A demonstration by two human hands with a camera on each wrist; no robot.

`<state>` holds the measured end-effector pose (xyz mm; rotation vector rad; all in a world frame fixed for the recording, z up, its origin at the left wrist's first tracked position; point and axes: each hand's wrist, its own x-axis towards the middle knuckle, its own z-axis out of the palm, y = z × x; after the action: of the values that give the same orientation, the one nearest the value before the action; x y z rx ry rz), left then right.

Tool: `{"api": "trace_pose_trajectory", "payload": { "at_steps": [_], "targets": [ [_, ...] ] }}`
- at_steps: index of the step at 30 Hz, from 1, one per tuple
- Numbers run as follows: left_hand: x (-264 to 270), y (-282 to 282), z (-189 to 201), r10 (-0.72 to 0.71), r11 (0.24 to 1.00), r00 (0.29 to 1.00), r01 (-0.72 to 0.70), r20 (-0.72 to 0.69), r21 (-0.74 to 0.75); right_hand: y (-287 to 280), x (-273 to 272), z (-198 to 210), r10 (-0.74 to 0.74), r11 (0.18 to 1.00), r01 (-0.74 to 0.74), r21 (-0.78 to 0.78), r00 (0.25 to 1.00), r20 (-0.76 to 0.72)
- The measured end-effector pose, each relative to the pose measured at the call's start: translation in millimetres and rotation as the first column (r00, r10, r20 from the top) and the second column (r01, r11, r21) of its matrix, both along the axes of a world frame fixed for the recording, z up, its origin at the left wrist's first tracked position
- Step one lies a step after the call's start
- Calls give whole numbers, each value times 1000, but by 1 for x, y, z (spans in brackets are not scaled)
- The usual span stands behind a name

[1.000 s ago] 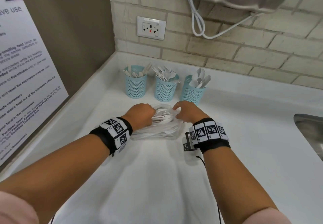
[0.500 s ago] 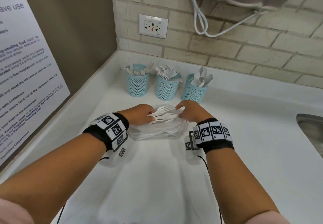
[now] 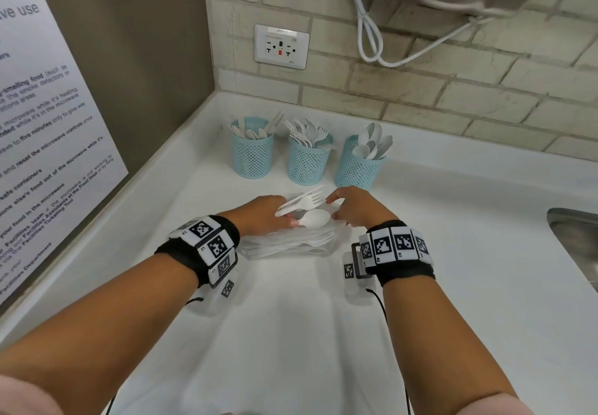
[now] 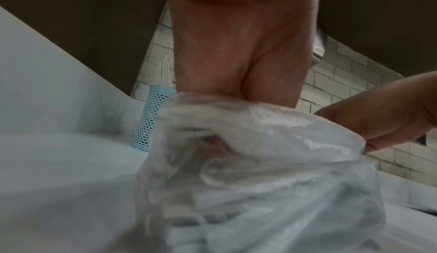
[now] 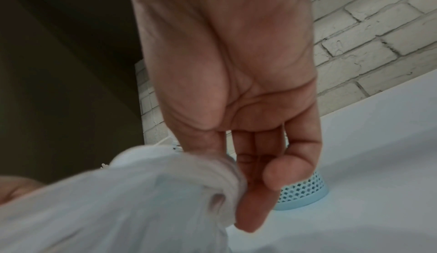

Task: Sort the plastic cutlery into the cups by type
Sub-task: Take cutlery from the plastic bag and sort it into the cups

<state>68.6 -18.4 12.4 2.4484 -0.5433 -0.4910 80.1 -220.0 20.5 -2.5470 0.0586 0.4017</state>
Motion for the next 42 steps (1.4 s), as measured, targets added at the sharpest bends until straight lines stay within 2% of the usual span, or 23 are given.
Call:
{"api": "trace_pose_trajectory", "payload": {
  "at_steps": [3,7,17,21,25,27,28,29,30,31,32,34,36,39,42],
  "targets": [
    [3,1,0,35,999,999,-35,7,-3,0,0,1,6,1000,-6,-5,1000,4],
    [4,3,-8,34,996,999,-34,12,84,2,0,1,15,1000,-15,-10,1000,6],
    [-1,-4,-16,146,989,986,-147,75,13,2,0,1,17,1000,-17,-17,1000,5],
    [2,-3,-16,138,990,985,-140,101,14,2,1,-1,16,1000,-16,-25,1000,9],
    [5,1,-13,194,978,974,-183,116,-100,1,3,2,29,998,-27,-52,999,31],
    [9,2,-7,269,946,961,-250,67,-208,3,5,8,44,997,-35,-67,990,133],
    [11,1,-4,299,923,954,-281,32,-262,5,6,13,28,1000,-30,3,980,195],
    [13,0,0,320,897,947,-307,-12,-318,8,6,18,-21,987,-16,158,973,230],
    [15,0,3,332,865,941,-333,-68,-375,13,5,24,-81,935,-1,355,973,216],
    [16,-1,7,331,829,934,-355,-132,-431,18,4,29,-121,853,15,522,978,168],
    [17,-2,10,317,794,928,-374,-198,-479,22,3,34,-130,779,27,627,984,120],
    [20,-2,14,284,753,918,-392,-276,-528,30,2,38,-93,734,-10,679,989,115],
    [22,-4,16,263,710,899,-427,-351,-560,39,4,38,-80,752,-59,657,981,179],
    [24,-7,18,161,567,815,-538,-557,-624,44,11,37,-170,762,-28,647,956,241],
    [23,-5,21,22,423,715,-640,-699,-642,41,16,34,-244,733,30,680,944,222]
  ]
}}
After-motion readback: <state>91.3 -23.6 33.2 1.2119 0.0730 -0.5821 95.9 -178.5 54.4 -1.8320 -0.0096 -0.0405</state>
